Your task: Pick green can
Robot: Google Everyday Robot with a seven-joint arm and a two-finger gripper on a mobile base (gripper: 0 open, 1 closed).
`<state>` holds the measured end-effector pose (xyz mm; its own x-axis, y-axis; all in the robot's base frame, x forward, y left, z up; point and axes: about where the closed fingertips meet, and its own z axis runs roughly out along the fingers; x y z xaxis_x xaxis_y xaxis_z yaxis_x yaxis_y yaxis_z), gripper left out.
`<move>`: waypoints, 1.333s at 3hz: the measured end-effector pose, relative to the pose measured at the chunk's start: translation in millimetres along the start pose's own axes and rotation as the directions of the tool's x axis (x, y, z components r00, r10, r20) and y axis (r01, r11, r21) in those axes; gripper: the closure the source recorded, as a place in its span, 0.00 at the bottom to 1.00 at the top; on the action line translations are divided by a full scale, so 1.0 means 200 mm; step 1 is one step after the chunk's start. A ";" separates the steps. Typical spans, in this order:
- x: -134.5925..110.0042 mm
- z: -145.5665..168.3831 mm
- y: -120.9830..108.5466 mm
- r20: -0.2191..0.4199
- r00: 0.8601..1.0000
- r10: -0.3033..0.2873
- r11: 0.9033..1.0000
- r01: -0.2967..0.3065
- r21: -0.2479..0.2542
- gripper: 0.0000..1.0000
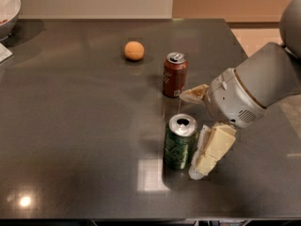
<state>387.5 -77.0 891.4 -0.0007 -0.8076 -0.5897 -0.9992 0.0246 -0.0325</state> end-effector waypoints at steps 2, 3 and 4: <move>-0.04 0.03 0.01 0.026 1.000 -0.003 1.000 0.004 -0.004 0.41; -0.05 -0.01 -0.02 0.022 1.000 0.003 1.000 -0.003 0.004 0.64; -0.08 -0.10 -0.05 0.015 1.000 0.006 1.000 -0.006 0.014 0.88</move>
Offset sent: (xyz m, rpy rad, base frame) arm 0.0037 0.0106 0.0007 0.0410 0.0048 0.0021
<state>397.4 -75.7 917.4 -0.0059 -0.7984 -0.6021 -0.9985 0.0377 -0.0402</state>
